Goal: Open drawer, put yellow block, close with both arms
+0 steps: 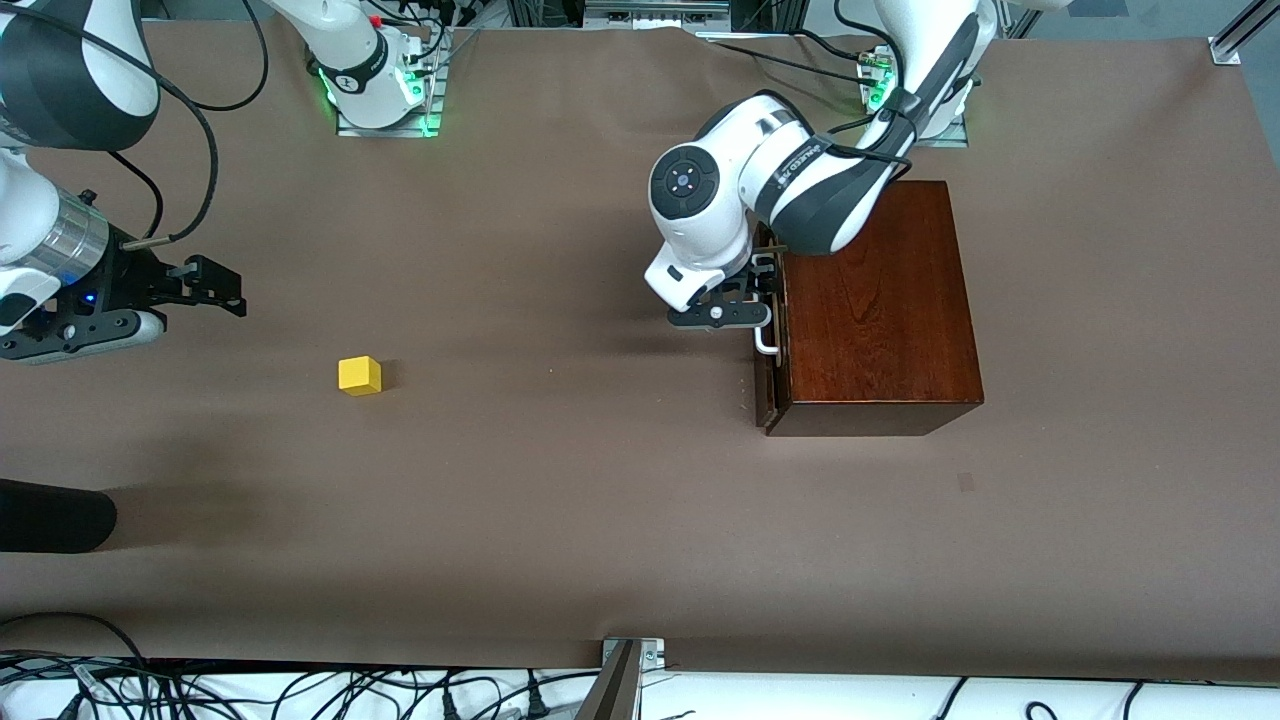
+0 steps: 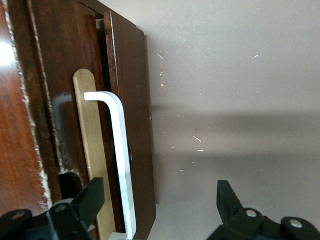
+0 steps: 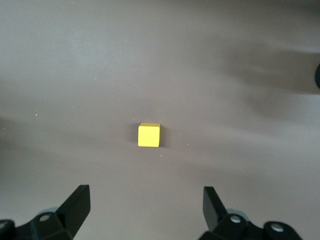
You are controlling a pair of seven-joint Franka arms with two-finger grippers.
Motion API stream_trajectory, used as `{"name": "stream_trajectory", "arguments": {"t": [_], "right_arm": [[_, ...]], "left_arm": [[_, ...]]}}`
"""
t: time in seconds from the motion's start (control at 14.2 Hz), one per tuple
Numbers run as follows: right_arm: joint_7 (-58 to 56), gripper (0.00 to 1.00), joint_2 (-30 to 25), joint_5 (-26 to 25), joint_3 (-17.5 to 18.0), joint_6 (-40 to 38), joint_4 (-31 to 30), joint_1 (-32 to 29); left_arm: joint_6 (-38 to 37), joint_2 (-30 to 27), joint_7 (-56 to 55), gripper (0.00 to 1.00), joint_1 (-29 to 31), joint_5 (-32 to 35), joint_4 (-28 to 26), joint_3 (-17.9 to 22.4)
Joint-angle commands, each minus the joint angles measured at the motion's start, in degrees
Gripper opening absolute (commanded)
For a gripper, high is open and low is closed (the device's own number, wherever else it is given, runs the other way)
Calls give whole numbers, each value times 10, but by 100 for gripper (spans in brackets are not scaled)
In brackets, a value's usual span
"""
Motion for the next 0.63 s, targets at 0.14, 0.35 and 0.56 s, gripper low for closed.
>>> {"name": "stream_trajectory", "arguments": {"t": [0.14, 0.35, 0.56], "right_arm": [[-13, 100, 9, 7, 2, -15, 19, -6], [-13, 100, 9, 7, 2, -15, 19, -6], [-14, 100, 9, 6, 2, -15, 19, -6]], "left_arm": [[-2, 0, -10, 100, 2, 15, -3, 1], [1, 3, -10, 100, 2, 15, -11, 2], [3, 3, -10, 100, 2, 15, -15, 2]]}}
